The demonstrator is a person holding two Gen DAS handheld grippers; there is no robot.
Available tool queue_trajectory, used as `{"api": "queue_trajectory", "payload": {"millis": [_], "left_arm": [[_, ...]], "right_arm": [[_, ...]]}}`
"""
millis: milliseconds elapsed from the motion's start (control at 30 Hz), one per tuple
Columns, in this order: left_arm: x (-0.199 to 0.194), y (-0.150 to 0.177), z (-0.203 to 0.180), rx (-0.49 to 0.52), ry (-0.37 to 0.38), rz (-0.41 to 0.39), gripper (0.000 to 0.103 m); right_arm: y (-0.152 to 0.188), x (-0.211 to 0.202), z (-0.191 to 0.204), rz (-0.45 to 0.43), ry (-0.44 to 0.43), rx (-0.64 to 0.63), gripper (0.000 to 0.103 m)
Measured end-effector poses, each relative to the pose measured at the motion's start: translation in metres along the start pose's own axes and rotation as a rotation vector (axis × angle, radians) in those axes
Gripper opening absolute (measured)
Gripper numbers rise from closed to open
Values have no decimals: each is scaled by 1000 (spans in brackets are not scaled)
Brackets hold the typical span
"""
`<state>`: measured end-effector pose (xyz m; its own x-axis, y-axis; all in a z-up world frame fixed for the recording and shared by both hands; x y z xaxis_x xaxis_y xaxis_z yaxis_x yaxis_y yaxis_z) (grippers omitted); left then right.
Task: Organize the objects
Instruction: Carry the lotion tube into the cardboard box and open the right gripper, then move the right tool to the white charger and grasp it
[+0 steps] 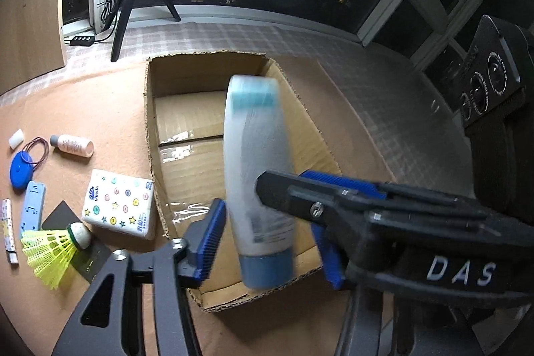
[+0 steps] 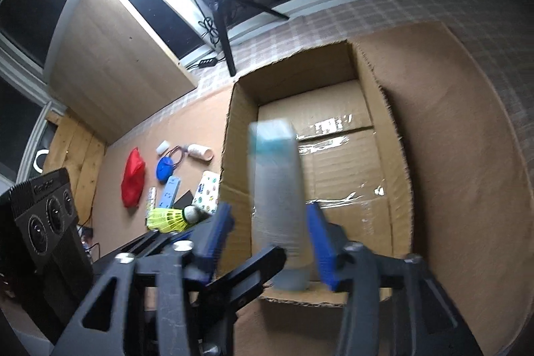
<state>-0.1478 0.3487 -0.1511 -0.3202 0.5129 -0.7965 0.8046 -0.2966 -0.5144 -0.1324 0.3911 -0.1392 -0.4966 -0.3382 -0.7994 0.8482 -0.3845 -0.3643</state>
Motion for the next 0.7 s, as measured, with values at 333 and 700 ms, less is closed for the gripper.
{"api": "queue_trajectory", "payload": {"millis": [333,700], "left_arm": [[-44,15,43,-19,-54,-38,63],[-105,57,134,-127,-133,-56,63]], "right_arm": [[11,-13,5,-31,22,-15,59],[50,-13,40,-36,-2,-59,59]]}}
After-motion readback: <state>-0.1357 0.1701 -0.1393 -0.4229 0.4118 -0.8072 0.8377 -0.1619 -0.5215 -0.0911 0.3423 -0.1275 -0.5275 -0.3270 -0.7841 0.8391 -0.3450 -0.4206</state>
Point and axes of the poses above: each gripper's, at about its wrist camera, not at the fingertips, and x roughly the way its jaws point, z to its left, y to its underside, the point moved 7 cm from there along x, roughly the way its jaws point, and after that the axes turned 3 degrees about x, right-handed, at the moved point
